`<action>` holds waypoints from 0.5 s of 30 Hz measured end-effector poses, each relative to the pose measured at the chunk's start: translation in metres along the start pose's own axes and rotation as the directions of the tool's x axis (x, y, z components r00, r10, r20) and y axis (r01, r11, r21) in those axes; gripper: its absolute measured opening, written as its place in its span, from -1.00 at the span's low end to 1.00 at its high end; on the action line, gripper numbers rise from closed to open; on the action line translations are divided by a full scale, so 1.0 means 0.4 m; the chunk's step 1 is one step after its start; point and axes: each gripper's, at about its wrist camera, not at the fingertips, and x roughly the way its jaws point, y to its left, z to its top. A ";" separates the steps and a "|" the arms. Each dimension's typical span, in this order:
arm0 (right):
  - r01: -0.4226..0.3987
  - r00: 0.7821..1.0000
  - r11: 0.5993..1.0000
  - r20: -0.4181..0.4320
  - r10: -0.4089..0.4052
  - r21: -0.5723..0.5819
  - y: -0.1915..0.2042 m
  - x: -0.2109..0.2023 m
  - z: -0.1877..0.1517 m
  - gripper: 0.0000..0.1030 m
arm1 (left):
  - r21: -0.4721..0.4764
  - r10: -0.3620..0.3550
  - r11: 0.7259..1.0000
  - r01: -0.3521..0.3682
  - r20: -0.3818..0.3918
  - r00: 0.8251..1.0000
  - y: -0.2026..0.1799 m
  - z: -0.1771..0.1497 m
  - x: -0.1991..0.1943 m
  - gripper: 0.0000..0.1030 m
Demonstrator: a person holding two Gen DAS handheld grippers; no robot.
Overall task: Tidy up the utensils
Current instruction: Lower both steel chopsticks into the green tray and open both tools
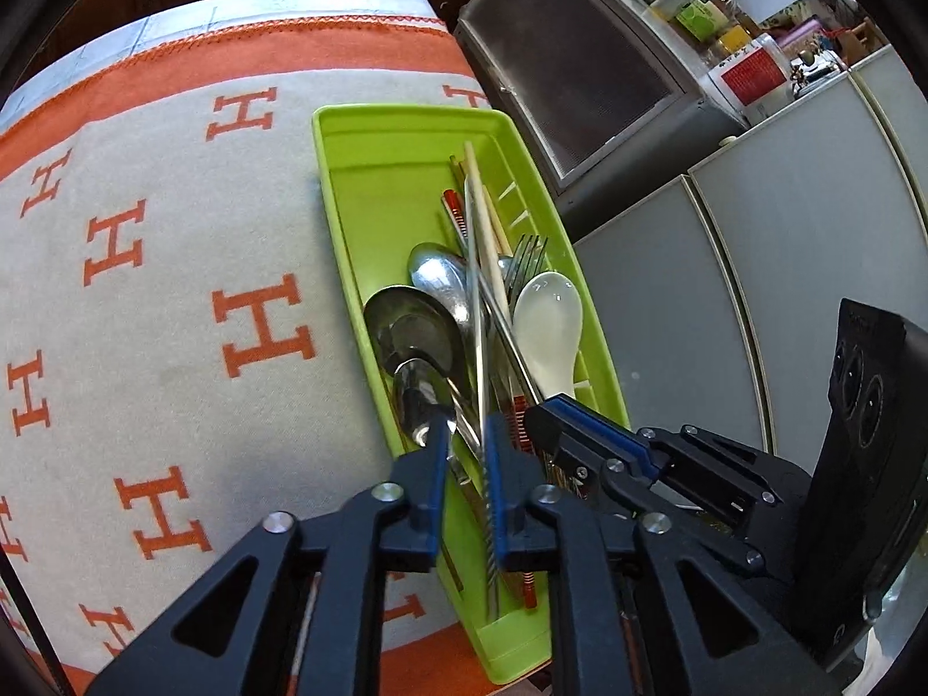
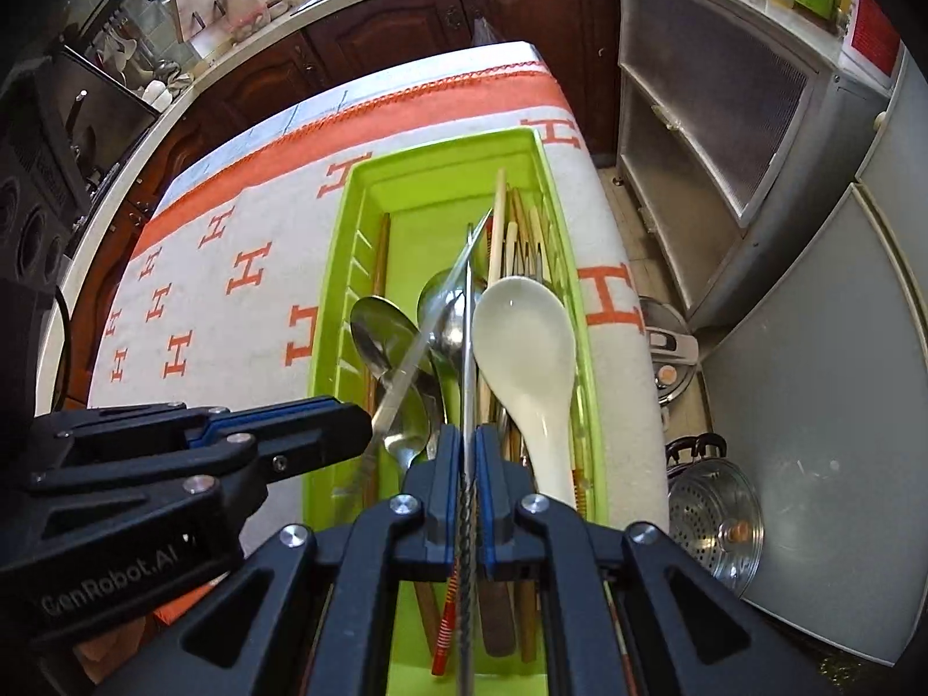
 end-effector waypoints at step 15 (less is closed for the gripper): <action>-0.051 0.999 0.998 0.005 0.051 0.027 0.018 -0.006 0.012 -0.88 | -0.003 0.067 0.998 -0.067 0.075 0.995 0.063 -0.016 -0.074 -0.47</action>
